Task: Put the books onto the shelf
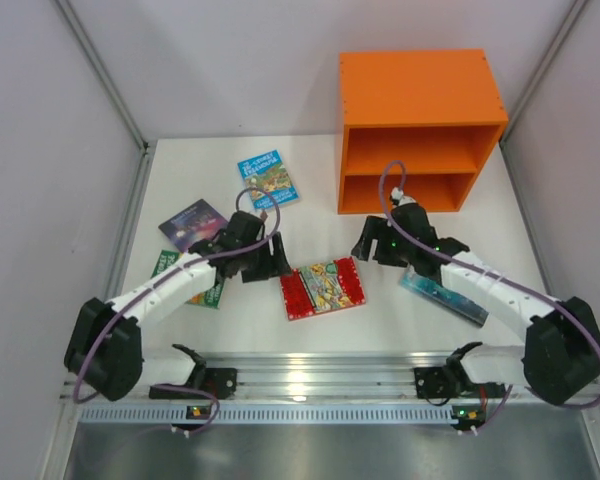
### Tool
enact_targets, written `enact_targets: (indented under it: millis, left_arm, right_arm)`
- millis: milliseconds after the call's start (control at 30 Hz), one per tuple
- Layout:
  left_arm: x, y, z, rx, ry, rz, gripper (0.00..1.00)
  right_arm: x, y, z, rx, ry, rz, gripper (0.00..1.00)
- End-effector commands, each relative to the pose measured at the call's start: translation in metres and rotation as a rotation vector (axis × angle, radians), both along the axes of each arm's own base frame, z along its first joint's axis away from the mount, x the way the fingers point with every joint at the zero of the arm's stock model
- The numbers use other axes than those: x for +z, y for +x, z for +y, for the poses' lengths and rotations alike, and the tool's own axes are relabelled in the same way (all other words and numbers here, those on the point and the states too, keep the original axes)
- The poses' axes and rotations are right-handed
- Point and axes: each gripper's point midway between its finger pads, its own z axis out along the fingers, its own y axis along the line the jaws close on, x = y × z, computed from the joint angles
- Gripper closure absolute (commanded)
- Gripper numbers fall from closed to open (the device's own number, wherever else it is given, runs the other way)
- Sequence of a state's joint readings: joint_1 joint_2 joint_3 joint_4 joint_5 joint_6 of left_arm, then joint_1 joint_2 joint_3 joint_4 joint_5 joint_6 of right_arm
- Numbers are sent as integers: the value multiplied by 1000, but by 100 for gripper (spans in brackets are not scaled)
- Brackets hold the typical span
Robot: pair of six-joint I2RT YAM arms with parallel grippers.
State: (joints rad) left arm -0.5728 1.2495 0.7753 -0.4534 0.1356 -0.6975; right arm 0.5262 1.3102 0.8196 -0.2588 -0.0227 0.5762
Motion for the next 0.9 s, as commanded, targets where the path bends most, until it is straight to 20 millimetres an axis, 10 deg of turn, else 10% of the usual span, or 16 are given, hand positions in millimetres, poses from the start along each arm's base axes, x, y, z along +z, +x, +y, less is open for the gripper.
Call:
enact_targets:
  millis: [0,200,500,733,867]
  left_arm:
    - [-7,41,21,-18,130,-47,28]
    - [-17,88,-20,-262,118,-97,27]
    - [-63,18,-48,-370,13,102,39]
    - [-75,-39,-35,-268,-51,235,51]
    - [-63,-38,-35,-231,-81,194,49]
  right_arm:
    - [-6,-39,-9,-119,122,156,23]
    - [-17,-84,18,-219,407,223,19]
    - [-51,-105,35,-227,408,274,18]
    - [-37,-49,28,-172,292,106,16]
    - [-29,-34,29,-104,221,94,16]
